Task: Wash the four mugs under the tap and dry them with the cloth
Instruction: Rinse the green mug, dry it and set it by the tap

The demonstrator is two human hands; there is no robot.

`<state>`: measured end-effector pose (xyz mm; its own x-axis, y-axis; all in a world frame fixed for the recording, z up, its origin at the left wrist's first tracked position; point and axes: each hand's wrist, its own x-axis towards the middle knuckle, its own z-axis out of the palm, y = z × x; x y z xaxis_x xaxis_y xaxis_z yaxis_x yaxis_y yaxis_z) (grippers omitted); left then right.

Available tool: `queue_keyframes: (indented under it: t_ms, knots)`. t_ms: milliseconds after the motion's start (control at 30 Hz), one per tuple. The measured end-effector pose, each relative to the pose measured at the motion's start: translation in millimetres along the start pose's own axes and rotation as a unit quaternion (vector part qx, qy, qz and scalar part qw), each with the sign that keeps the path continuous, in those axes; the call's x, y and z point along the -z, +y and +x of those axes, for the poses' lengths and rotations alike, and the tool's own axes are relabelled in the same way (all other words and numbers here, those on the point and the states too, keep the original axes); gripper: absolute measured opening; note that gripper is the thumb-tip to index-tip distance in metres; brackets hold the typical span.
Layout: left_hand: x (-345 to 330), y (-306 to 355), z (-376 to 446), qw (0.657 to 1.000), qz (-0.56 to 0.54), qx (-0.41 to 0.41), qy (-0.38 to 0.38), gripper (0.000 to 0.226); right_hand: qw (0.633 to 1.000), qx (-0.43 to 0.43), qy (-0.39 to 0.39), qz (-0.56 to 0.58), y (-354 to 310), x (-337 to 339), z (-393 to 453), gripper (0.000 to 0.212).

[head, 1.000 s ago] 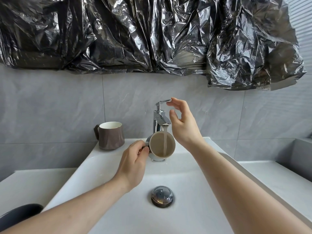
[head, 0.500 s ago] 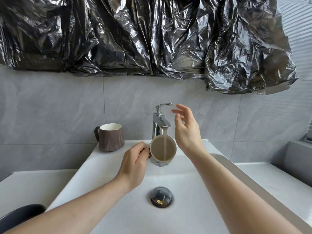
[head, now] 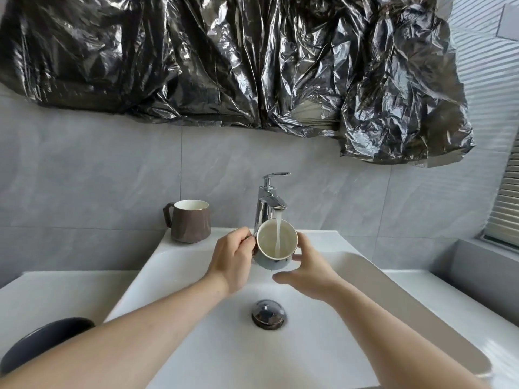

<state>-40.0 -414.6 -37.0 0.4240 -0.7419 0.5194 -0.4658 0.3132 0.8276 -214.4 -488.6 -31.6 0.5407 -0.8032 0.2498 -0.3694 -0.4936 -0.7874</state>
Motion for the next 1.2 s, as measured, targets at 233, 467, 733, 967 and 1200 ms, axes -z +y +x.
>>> queue_keyframes:
  t_ms: [233, 467, 733, 967, 1200]
  knots:
    - [-5.4, 1.8, 1.8, 0.996, -0.069, 0.043, -0.03, 0.04, 0.997, 0.051, 0.045, 0.03, 5.0, -5.6, 3.0, 0.086]
    - [-7.2, -4.1, 0.1, 0.991, -0.028, 0.076, -0.105, 0.025, 0.996, 0.058, 0.064, -0.013, 15.5, -4.0, 10.8, 0.081]
    - [-1.9, -8.9, -1.9, 0.986, 0.081, 0.037, -0.141, 0.034, 0.995, 0.078, 0.052, -0.028, 18.0, -1.5, 11.0, 0.088]
    - [5.7, -3.8, -0.3, 0.98, 0.163, -0.067, -0.088, 0.033, 0.999, 0.042, 0.012, 0.033, 17.9, -5.1, 8.2, 0.079]
    - [8.3, 0.0, -0.7, 0.966, 0.223, -0.126, -0.023, 0.033, 0.997, 0.028, -0.033, 0.065, 17.5, -10.5, 8.3, 0.08]
